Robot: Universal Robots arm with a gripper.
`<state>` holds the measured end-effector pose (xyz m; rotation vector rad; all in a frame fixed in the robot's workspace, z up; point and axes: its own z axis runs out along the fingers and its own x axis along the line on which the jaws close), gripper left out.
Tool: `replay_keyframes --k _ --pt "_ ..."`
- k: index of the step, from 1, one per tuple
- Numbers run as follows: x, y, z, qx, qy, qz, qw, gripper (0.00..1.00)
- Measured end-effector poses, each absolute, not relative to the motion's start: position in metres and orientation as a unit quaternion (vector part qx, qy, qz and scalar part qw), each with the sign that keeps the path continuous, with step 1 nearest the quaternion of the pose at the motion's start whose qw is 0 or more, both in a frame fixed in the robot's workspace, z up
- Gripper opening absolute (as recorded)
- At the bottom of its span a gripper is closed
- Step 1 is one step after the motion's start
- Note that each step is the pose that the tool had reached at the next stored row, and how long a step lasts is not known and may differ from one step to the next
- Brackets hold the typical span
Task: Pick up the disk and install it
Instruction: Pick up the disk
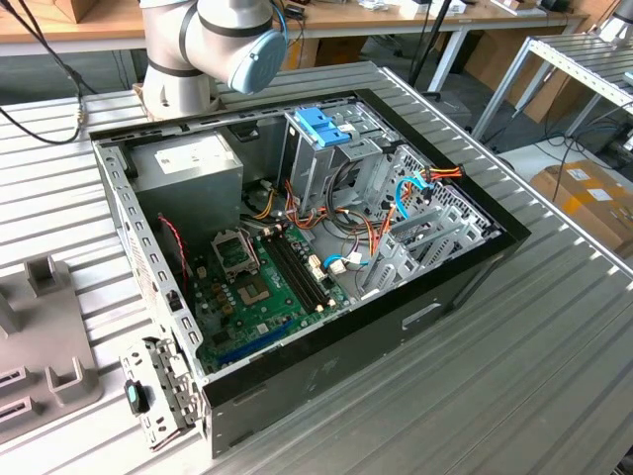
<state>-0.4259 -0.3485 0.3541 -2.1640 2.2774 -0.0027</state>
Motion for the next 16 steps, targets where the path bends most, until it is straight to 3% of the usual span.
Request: replay_keyframes --k 16 --pt "-0.426 -0.349 0.383 -0.689 0.725 -0.001 0.000 0.35"
